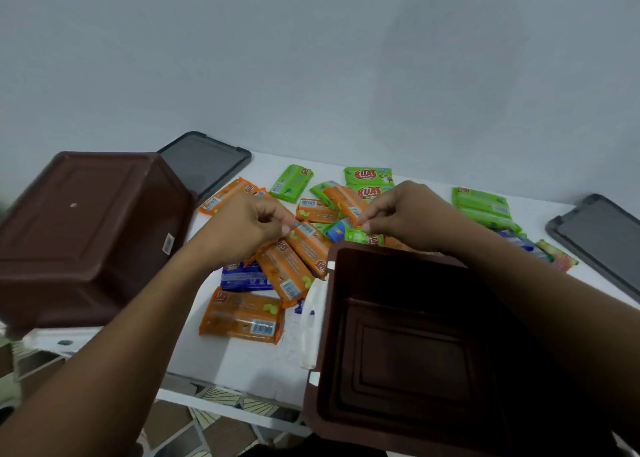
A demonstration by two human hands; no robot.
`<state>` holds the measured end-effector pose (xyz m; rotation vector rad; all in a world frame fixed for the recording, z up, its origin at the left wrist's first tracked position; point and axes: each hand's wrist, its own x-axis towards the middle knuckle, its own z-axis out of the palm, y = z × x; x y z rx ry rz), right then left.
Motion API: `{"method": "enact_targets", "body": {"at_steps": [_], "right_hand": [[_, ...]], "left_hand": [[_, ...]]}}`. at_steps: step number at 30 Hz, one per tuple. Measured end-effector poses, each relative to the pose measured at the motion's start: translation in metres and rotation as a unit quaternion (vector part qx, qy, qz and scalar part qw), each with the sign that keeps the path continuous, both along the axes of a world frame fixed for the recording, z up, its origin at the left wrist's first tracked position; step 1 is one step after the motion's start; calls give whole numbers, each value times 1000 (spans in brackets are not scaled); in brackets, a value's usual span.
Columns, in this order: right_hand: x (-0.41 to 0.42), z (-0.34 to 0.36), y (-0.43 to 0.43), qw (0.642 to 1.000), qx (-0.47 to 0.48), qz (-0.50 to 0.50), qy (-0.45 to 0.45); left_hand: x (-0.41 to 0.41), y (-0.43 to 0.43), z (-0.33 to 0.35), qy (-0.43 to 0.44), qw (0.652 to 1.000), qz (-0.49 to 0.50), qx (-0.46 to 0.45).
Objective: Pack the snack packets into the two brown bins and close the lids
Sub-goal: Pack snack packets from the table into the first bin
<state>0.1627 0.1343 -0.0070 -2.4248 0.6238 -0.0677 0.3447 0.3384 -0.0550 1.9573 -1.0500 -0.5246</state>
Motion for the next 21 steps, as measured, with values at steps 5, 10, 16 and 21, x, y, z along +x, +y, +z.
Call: {"method": "enact_targets", "body": {"at_steps": [5,10,16,21], "right_hand": [[26,-10,0,983,-100,-49,149],[38,-20,3,960,-128,-68,241],[43,-24,4,964,-69,-64,249],[40,-25,-2,966,-43,-51,250]], "left_hand": [[28,-12,-9,-92,988,27,119],[50,-24,-22,-205,950,33,234],[62,-32,-10,-269,877,-142,373],[74,-29,-5,-329,806,-218,441]]}}
